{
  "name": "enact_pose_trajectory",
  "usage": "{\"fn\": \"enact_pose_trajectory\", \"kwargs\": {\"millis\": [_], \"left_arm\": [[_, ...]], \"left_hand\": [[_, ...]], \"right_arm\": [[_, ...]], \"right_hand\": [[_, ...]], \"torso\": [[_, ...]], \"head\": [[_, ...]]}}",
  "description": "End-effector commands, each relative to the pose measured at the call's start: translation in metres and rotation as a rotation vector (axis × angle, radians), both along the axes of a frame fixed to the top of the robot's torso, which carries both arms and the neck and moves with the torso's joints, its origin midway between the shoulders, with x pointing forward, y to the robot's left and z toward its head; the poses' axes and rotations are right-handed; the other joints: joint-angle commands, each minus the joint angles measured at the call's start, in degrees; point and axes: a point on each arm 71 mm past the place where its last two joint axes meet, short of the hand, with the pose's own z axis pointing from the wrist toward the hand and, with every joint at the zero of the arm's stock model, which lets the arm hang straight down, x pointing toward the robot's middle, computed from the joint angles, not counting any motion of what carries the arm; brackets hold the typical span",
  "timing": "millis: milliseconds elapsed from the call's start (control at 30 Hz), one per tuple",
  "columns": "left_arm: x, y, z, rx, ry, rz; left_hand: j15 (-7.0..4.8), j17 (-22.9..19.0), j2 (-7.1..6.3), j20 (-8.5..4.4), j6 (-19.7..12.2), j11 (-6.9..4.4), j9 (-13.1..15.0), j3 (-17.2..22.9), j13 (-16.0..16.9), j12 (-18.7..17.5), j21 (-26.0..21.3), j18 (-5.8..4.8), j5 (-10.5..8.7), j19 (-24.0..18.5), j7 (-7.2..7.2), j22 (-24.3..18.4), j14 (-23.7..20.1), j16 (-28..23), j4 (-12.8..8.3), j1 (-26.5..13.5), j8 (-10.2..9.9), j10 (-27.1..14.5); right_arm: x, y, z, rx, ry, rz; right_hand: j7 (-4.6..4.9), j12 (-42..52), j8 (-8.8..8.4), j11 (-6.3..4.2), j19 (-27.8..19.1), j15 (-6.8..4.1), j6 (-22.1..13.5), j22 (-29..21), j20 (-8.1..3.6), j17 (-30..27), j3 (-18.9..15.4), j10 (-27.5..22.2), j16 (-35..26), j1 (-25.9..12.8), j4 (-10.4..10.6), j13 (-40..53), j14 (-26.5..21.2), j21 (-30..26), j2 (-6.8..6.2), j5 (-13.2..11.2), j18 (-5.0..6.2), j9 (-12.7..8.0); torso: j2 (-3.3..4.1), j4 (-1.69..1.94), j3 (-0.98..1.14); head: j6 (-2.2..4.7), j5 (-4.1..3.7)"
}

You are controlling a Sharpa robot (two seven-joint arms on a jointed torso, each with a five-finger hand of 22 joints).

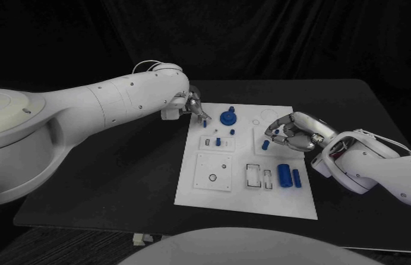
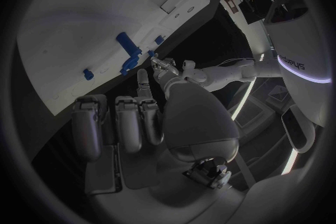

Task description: Assemble the parts on the task board

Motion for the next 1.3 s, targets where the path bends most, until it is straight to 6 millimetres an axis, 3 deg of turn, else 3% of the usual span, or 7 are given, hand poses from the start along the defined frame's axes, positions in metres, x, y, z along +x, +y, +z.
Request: {"fn": "enact_pose_trajectory", "kwargs": {"millis": [33, 333, 933, 1300], "left_arm": [[-0.0008, -0.0043, -0.0013, -0.024, 0.004, -0.014], [-0.0002, -0.0064, -0.0026, -0.027, 0.008, -0.02], [0.0006, -0.007, -0.007, -0.014, 0.03, -0.02], [0.0006, -0.0063, -0.008, -0.012, 0.035, -0.021]], "left_hand": [[0.3, 15.1, -0.06, 0.35, -0.32, 0.05, 0.11, 0.33, 15.1, 0.2, -0.14, -0.07, 0.39, 1.9, -0.21, 11.78, 6.05, 0.15, -0.17, 0.64, 0.26, 6.08], [0.28, 15.1, 0.03, 0.33, -0.56, 0.02, 0.35, 0.58, 15.1, 0.2, -0.3, -0.03, 1.32, 1.82, -0.23, 11.74, 6.05, 0.15, -0.31, 1.25, 0.26, 6.08], [0.22, 15.1, 0.09, 0.28, -0.74, -0.07, 0.77, 1.19, 15.1, 0.2, -0.45, 0.0, 2.99, 1.73, -0.34, 11.69, 6.05, 0.15, -0.68, 2.64, 0.32, 6.08], [0.12, 15.1, -0.04, 0.2, -0.72, -0.19, 1.11, 1.86, 15.1, 0.2, -0.37, -0.01, 5.34, 1.73, -0.48, 11.71, 6.05, 0.15, -0.96, 3.82, 0.37, 6.08]], "right_arm": [[-0.001, 0.0001, -0.001, -0.003, 0.008, 0.002], [-0.0015, -0.0011, -0.0006, -0.002, 0.006, 0.0], [-0.0012, -0.0011, -0.0008, -0.002, 0.007, 0.002], [-0.0013, -0.0019, -0.0008, -0.003, 0.007, 0.001]], "right_hand": [[0.08, 0.15, 0.39, -0.05, 5.86, -0.06, 0.49, 15.08, 0.09, 15.09, 0.04, 6.06, 0.15, 0.58, -0.1, 15.09, 6.16, 0.16, -0.16, 0.29, -0.91, 0.05], [0.08, 0.15, 0.39, -0.05, 5.86, -0.06, 0.49, 15.08, 0.09, 15.09, 0.04, 6.06, 0.15, 0.58, -0.1, 15.09, 6.16, 0.16, -0.16, 0.29, -0.91, 0.05], [0.08, 0.15, 0.4, -0.05, 5.86, -0.06, 0.51, 15.08, 0.09, 15.09, 0.04, 6.06, 0.15, 0.62, -0.12, 15.09, 6.16, 0.16, -0.18, 0.46, -0.91, 0.06], [0.07, 0.15, 0.41, -0.05, 5.86, -0.06, 0.54, 15.08, 0.08, 15.09, 0.05, 6.06, 0.15, 0.66, -0.13, 15.09, 6.16, 0.16, -0.2, 0.58, -0.91, 0.07]], "torso": [[0.0, 0.0, 0.02], [0.0, -0.01, 0.01], [0.0, -0.02, 0.01], [0.0, 0.02, 0.01]], "head": [[0.0, -0.05], [0.0, -0.36], [0.0, -0.2], [0.0, -0.18]]}}
